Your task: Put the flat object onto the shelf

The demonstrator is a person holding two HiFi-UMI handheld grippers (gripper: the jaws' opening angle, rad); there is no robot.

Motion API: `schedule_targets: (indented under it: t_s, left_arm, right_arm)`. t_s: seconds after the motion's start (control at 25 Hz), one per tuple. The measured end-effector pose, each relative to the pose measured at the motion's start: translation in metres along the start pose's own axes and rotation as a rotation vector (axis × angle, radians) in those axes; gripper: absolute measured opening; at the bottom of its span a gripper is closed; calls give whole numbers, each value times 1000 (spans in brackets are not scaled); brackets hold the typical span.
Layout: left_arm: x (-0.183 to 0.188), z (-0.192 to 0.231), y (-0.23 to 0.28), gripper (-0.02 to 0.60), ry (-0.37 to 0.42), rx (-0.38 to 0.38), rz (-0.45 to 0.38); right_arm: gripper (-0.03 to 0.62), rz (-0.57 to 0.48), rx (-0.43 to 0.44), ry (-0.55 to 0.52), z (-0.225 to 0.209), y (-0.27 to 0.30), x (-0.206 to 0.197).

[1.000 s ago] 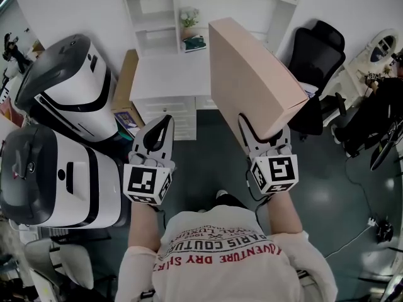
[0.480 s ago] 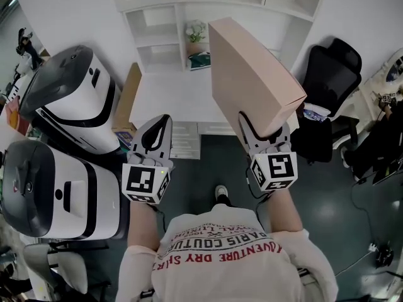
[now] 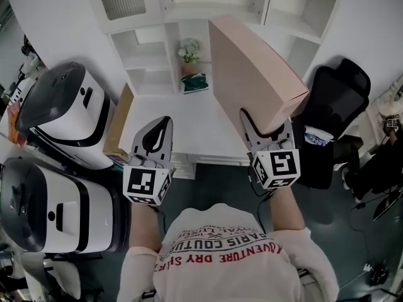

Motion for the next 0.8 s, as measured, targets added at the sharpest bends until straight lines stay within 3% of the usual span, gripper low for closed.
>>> schedule_targets:
  t_s: [0.4, 0.6, 0.8]
  left_arm:
    - [-9, 31, 57, 14, -6, -35, 31]
    - [-2, 54, 80, 14, 8, -83, 25]
    - [6, 73, 94, 14, 37, -126, 15]
  right_arm:
    - [299, 13, -11, -43, -19, 68, 0]
    - [299, 93, -12, -224, -21, 116, 18]
    - [299, 188, -17, -498, -27, 160, 45]
Point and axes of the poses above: the fingertips, and each gripper's own axes: y forward along the fingers, z to its left, x out of its top, the point moved 5 cm from there along -y, backward along the fingers, and after that the axes turned 12 degrees about -y, right-handed, at the moved point
